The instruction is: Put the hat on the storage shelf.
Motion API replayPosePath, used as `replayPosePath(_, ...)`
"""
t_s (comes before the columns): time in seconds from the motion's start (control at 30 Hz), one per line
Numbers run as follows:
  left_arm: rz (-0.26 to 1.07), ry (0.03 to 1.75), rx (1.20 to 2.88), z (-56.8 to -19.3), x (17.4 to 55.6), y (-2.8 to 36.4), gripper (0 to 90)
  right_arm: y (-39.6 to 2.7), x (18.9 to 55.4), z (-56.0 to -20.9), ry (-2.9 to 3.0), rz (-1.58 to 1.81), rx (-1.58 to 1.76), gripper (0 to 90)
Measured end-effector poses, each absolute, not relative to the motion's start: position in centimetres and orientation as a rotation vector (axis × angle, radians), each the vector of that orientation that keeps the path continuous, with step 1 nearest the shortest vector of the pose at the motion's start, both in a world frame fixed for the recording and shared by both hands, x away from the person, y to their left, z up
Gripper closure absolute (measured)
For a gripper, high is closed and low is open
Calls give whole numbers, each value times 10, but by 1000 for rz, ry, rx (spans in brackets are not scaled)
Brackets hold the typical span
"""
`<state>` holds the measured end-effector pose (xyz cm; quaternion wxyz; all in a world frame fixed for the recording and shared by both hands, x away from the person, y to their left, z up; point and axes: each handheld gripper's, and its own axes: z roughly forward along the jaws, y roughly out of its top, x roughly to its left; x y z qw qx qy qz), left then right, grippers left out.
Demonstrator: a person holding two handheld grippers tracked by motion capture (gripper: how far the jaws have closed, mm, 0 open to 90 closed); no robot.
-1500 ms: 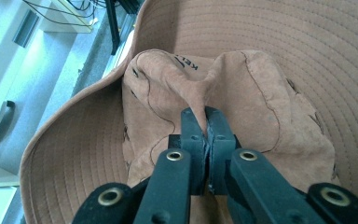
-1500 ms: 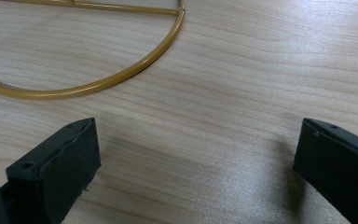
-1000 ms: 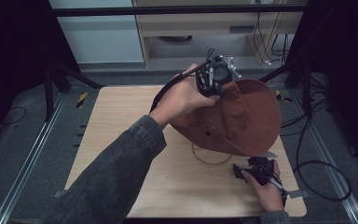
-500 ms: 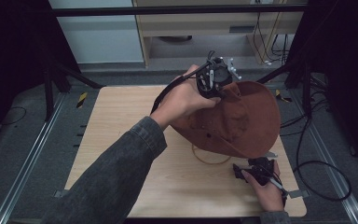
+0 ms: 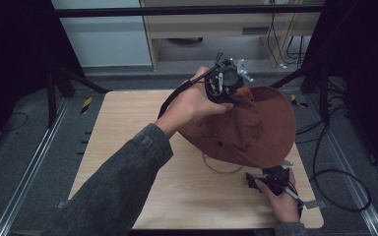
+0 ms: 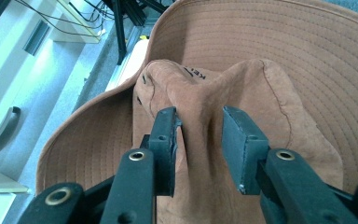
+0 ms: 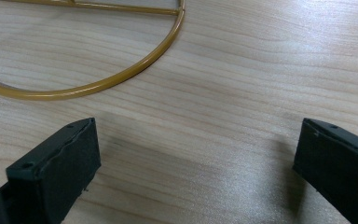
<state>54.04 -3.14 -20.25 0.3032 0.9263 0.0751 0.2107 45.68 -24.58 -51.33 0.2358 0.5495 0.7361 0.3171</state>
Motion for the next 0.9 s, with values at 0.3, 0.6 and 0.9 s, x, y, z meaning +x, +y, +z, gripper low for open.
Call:
replayPosePath(0.3,567,238,2393,-196,535,-23,479,-247,457,-513,2026,863,1499,4)
replayPosePath(0.6,551,271,2349,-190,530,-12,229,-246,457,-513,2025,863,1500,4)
replayPosePath(0.9,563,350,2278,-184,521,29,106,-246,457,-513,2025,864,1500,4)
